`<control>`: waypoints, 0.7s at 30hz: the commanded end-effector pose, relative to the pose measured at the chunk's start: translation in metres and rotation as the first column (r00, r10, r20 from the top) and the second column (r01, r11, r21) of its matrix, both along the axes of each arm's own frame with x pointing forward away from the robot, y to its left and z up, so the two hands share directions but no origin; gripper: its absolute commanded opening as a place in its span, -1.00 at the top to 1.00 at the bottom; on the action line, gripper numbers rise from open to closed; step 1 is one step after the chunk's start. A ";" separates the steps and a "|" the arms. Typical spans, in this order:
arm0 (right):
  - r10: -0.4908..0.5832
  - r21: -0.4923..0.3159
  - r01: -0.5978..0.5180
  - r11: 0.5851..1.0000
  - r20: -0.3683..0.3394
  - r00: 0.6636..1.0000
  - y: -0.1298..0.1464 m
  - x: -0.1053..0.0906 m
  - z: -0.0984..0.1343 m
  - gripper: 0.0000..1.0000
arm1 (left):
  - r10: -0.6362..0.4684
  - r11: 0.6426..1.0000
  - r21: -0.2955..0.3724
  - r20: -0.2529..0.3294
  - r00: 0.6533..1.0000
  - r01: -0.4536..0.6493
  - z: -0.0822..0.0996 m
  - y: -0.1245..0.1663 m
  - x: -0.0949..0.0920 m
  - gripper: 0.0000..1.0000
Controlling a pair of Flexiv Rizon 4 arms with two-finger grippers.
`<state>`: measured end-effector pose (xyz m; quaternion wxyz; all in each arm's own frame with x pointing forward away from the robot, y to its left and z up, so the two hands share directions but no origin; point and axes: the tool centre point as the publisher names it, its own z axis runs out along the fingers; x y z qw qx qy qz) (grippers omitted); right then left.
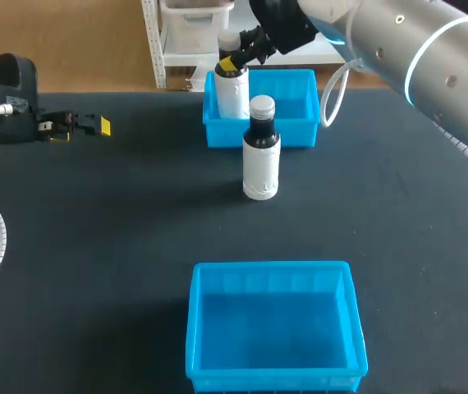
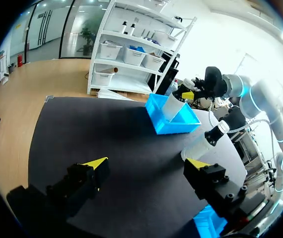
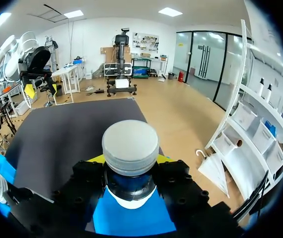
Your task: Pick up the bottle, and place it in the far bin if it is heavy, or in the near bin if it is light.
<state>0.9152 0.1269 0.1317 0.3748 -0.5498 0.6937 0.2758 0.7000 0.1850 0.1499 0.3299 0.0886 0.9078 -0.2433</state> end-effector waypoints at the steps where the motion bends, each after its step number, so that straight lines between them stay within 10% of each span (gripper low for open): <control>1: 0.247 0.053 -0.242 0.969 -0.169 0.954 0.004 0.013 -0.001 1.00 | 0.000 1.000 0.000 0.000 1.000 0.000 0.000 0.000 0.000 -1.00; 21: 0.244 0.060 -0.237 0.970 -0.191 0.951 0.000 0.013 -0.010 0.12 | 0.000 1.000 0.000 0.000 1.000 0.000 0.000 0.000 0.000 -1.00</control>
